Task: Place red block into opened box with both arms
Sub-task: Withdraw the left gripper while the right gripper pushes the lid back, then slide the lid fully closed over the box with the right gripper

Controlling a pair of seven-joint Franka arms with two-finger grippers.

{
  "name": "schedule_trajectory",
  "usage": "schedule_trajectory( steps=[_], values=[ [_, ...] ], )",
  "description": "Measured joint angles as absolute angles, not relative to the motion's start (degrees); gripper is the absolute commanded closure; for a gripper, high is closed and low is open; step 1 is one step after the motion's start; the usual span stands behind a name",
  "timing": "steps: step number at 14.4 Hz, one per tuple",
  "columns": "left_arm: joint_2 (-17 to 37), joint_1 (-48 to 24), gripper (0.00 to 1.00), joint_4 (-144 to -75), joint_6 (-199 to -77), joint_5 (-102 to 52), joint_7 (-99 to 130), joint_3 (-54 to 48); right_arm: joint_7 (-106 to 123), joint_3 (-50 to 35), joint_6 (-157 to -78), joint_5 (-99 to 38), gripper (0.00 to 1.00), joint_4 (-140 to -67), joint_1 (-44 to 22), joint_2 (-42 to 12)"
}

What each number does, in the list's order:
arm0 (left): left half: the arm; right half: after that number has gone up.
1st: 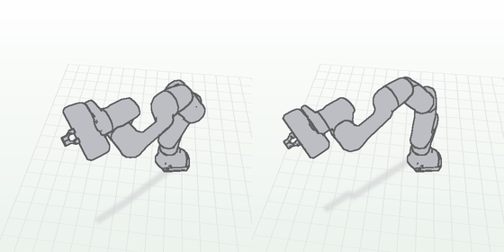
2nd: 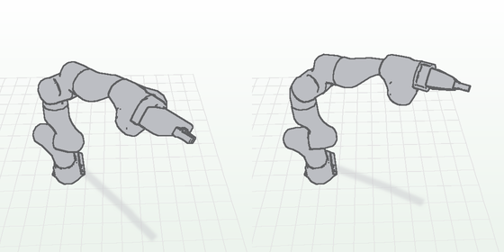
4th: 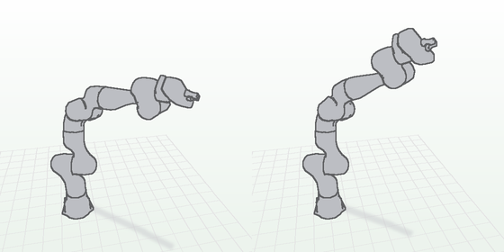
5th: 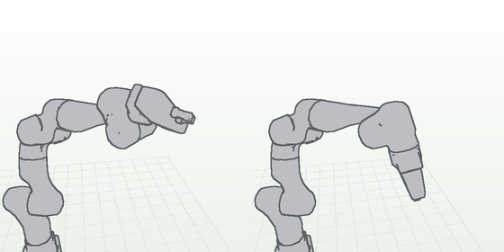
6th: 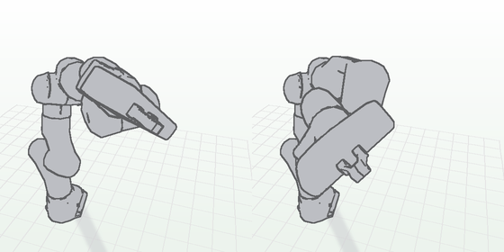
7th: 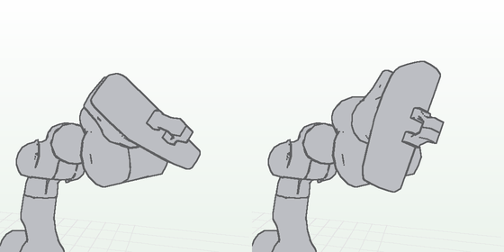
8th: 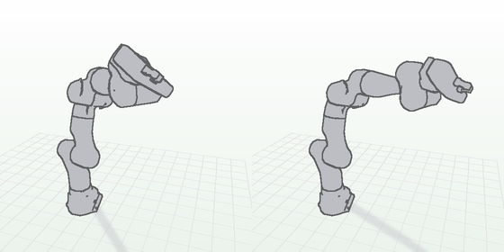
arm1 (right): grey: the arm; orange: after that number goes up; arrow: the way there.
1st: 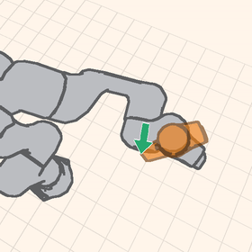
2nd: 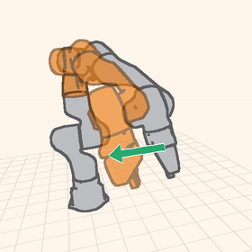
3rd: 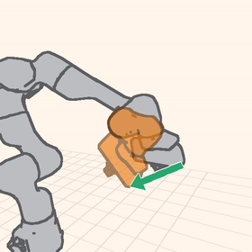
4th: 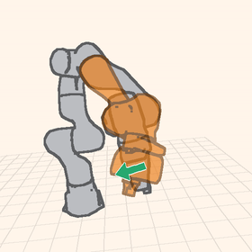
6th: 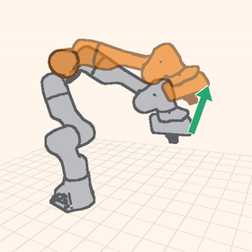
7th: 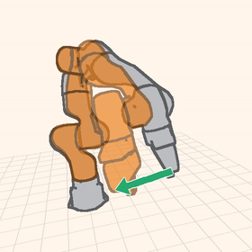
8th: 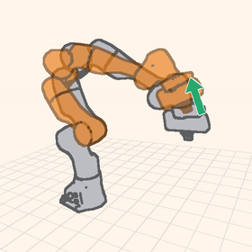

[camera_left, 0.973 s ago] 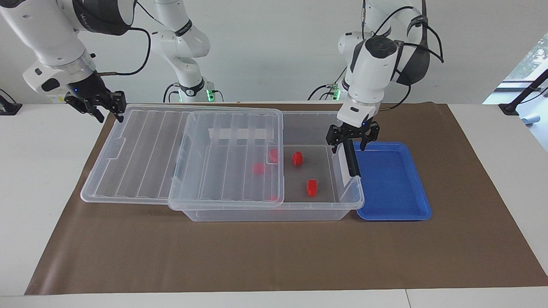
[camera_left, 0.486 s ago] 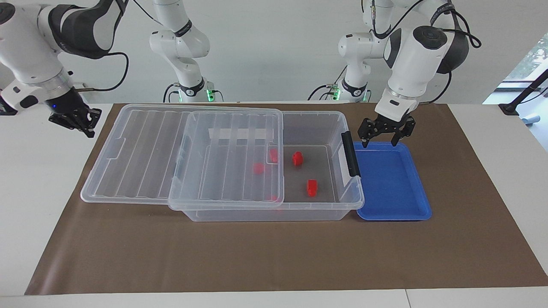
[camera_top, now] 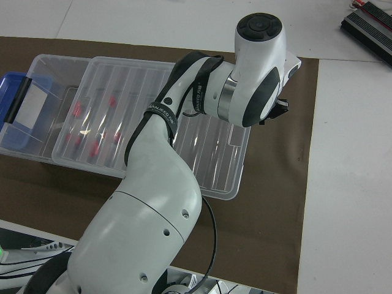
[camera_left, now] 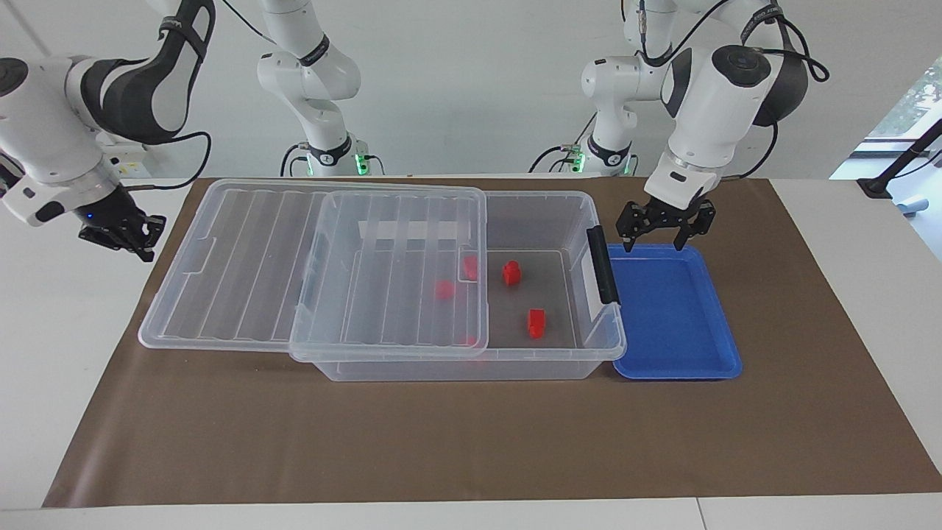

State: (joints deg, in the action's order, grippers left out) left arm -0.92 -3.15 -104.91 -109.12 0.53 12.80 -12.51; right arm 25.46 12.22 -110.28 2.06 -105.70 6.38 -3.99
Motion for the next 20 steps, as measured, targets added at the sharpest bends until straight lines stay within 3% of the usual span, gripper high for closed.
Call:
schedule_trajectory(
  steps=[12,20],
  values=[
    [-1.1,-3.4,0.00,-95.4,-95.7,-2.1,-1.6,-1.0,20.9,8.7,-110.5,1.9,1.00,-107.4,5.9,-3.8],
    [-1.7,-3.5,0.00,-90.3,-86.9,-2.1,-2.5,-1.0,10.1,2.1,-110.5,1.9,1.00,-107.7,5.7,-3.6]
  ],
)
